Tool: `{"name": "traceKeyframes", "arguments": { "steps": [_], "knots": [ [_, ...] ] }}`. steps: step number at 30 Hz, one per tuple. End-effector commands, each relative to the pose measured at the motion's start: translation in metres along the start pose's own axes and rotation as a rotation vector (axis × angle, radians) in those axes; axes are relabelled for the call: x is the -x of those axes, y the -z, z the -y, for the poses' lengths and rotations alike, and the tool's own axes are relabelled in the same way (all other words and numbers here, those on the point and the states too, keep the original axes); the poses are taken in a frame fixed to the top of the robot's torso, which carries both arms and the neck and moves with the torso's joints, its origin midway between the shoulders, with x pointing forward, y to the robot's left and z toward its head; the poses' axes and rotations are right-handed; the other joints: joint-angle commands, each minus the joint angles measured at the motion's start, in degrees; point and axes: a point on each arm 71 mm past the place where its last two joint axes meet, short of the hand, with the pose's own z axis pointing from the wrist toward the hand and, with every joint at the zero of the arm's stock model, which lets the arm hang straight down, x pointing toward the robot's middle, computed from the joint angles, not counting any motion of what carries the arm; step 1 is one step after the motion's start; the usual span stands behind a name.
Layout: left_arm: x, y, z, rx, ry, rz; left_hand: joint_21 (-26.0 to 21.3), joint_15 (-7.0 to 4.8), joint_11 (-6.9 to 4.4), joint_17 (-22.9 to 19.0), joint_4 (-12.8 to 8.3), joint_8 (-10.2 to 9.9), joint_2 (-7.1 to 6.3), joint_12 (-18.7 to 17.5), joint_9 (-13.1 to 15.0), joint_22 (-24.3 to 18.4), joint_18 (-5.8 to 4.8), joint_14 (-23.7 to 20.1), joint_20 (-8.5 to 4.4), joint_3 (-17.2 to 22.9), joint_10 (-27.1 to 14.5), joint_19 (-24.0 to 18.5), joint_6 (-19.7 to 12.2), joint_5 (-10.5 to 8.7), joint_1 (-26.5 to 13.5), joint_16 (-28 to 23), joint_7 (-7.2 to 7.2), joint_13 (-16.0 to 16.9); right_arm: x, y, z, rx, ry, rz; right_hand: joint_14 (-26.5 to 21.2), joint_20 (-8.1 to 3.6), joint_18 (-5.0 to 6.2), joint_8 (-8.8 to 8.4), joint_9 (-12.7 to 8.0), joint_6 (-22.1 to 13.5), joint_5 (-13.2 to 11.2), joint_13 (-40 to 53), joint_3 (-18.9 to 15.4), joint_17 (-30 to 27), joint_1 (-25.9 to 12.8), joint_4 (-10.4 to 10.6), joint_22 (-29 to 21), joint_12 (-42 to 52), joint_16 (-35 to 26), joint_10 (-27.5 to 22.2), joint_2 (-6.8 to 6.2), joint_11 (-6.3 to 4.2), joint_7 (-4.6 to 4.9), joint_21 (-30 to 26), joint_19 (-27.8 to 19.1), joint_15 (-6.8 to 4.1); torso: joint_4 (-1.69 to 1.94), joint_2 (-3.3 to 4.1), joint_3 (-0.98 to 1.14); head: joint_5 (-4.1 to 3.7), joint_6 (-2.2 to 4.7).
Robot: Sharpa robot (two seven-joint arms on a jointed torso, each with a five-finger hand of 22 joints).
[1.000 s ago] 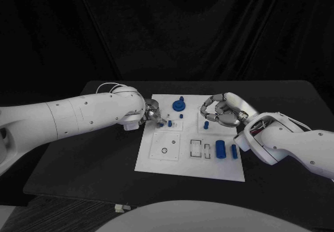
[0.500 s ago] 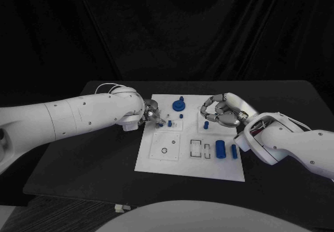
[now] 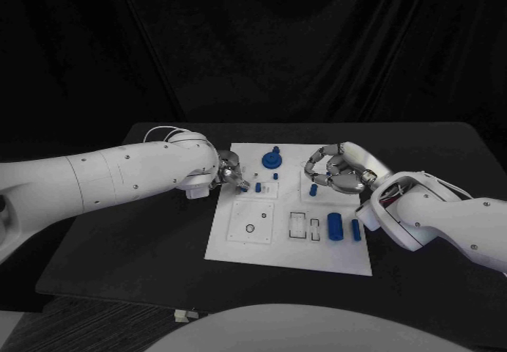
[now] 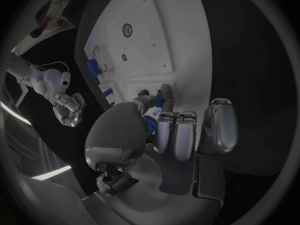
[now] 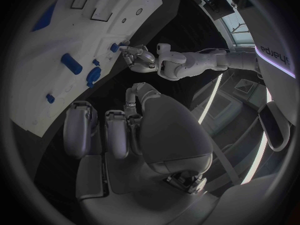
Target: Assemble the parts on the task board
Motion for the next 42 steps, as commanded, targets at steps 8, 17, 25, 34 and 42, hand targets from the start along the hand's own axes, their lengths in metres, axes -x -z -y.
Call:
{"name": "traceKeyframes", "arguments": {
  "steps": [8, 17, 25, 34, 42],
  "knots": [
    [-0.0053, -0.0021, -0.0002, 0.006, -0.013, -0.029, -0.6, -0.5, -0.23, 15.4, -1.5, -1.3, 1.08, 1.2, 0.2, 11.1, 2.28, 6.3, -0.14, 5.2, 6.5, 0.3, -1.2, 1.78, 1.3, 0.8, -0.48, 14.9, -0.0015, 0.0004, 0.0018, -0.022, -0.003, -0.012, 4.0, -0.38, 0.65, 1.38, -0.6, -0.5, 1.8, 14.5, 2.8, 5.3, -1.3, -0.2, 11.9, -0.7, -0.4, 5.8, -0.03, 0.07, -0.4, -0.1, 0.6, -0.25, -0.01, 0.0, 0.01, -0.09, -0.01],
    [-0.0057, -0.0027, 0.0002, 0.013, -0.017, -0.037, -0.8, -0.41, -0.18, 15.4, -0.1, -1.4, 0.85, 1.2, 0.2, 11.0, 2.27, 6.3, -0.07, 3.7, 6.5, 0.4, -1.3, -6.7, -1.4, 0.8, -0.49, 14.9, -0.0024, 0.0001, 0.002, -0.023, -0.003, -0.016, 4.0, -0.38, 0.65, 1.38, -0.6, -0.5, 1.8, 14.5, 2.8, 5.3, -1.3, -0.2, 11.9, -0.7, -0.4, 5.8, -0.03, 0.07, -0.4, -0.1, 0.6, -0.25, 0.0, 0.0, 0.01, 0.01, -0.01],
    [-0.0054, -0.0031, -0.0025, 0.034, -0.02, -0.043, -1.2, -0.25, 0.02, 15.4, 3.2, -2.0, 0.37, 1.2, -0.5, 11.0, 2.35, 6.3, 0.07, 0.0, 6.5, 0.2, -1.2, -12.74, -4.4, 0.8, -0.33, 14.9, -0.0027, 0.0002, 0.0023, -0.025, -0.004, -0.018, 4.0, -0.38, 0.65, 1.38, -0.6, -0.5, 1.8, 14.5, 2.8, 5.3, -1.3, -0.2, 11.9, -0.7, -0.4, 5.8, -0.03, 0.07, -0.4, -0.1, 0.6, -0.25, 0.0, 0.0, 0.01, -0.05, -0.01],
    [-0.0058, -0.0033, -0.0018, 0.032, -0.023, -0.049, -1.4, -0.12, 0.18, 15.4, 5.0, -2.4, 0.3, 1.2, -1.0, 10.9, 2.39, 6.3, 0.19, -2.4, 6.5, 0.1, -1.1, -15.6, -5.5, 0.8, -0.17, 14.9, -0.0034, 0.0002, 0.0026, -0.026, -0.004, -0.02, 4.0, -0.38, 0.65, 1.38, -0.6, -0.5, 1.8, 14.5, 2.8, 5.3, -1.3, -0.2, 11.9, -0.7, -0.4, 5.8, -0.03, 0.07, -0.4, -0.1, 0.6, -0.25, -0.01, 0.0, 0.01, -0.02, -0.01],
    [-0.0059, -0.0038, 0.0002, 0.02, -0.024, -0.049, -1.5, -0.09, 0.21, 15.4, 5.4, -2.5, 0.3, 1.2, -1.0, 10.9, 2.4, 6.3, 0.22, -2.7, 6.5, 0.1, -1.1, -15.8, -5.7, 0.8, -0.13, 14.9, -0.0039, 0.0002, 0.003, -0.027, -0.005, -0.022, 4.0, -0.37, 0.67, 1.41, -0.6, -0.5, 1.8, 14.5, 2.9, 5.3, -1.3, -0.2, 11.9, -0.7, -0.4, 5.8, -0.03, 0.09, -0.38, -0.2, 0.5, -0.24, 0.0, 0.0, 0.0, -0.03, -0.01]
  ]
}}
